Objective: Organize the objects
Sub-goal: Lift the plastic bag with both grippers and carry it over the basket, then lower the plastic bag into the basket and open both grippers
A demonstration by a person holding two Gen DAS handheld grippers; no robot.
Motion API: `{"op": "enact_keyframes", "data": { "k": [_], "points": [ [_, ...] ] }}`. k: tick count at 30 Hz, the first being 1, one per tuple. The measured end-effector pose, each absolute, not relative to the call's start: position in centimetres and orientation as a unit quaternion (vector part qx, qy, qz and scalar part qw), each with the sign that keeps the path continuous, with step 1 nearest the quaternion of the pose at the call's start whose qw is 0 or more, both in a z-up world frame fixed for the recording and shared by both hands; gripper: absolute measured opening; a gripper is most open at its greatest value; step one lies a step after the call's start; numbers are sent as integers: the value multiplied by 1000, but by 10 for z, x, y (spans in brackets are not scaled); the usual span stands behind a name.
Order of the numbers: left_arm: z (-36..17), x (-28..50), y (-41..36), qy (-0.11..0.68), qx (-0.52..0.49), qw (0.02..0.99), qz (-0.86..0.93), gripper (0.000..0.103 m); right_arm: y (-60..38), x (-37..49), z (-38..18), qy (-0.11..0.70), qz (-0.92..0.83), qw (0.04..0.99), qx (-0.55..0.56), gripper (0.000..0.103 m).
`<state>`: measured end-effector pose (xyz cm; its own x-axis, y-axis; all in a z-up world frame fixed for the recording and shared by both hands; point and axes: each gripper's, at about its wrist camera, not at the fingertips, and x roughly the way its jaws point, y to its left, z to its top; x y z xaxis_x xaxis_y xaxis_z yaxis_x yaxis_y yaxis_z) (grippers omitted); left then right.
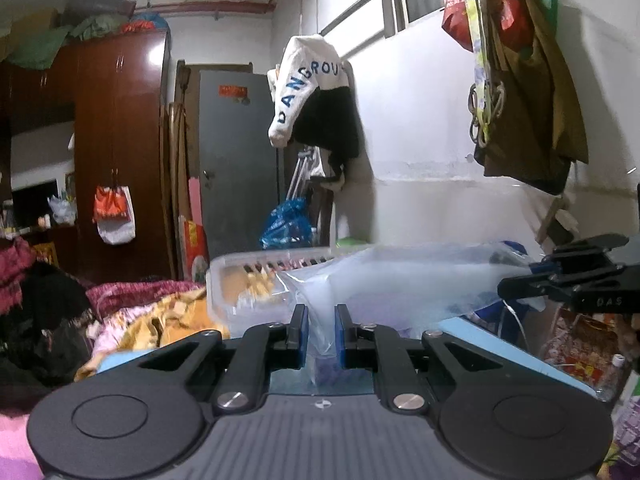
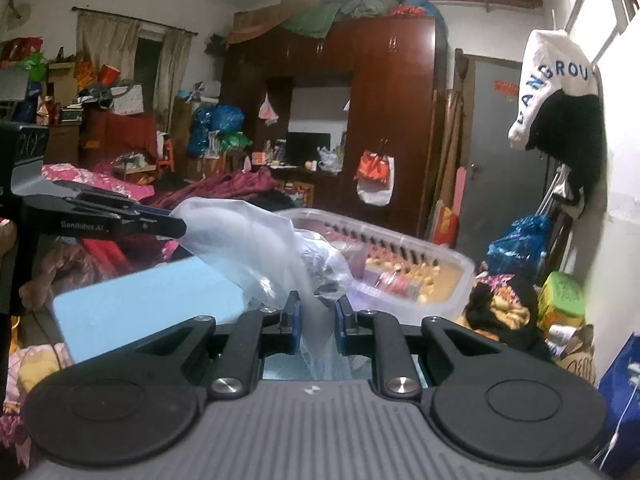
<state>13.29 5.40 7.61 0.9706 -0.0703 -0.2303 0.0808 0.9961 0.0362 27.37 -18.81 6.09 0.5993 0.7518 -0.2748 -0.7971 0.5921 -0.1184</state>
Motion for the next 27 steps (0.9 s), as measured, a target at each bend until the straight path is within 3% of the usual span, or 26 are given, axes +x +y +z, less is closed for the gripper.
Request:
{"op": "enact_keyframes", "data": {
  "k": [16, 27],
  "points": [
    [92, 266, 70, 179, 22, 984, 14, 17, -140, 371, 64, 159, 398, 899, -91, 18],
    [80, 308, 81, 238, 15, 970, 52, 17, -133, 398, 52, 217, 358, 905, -75, 19]
  ]
}}
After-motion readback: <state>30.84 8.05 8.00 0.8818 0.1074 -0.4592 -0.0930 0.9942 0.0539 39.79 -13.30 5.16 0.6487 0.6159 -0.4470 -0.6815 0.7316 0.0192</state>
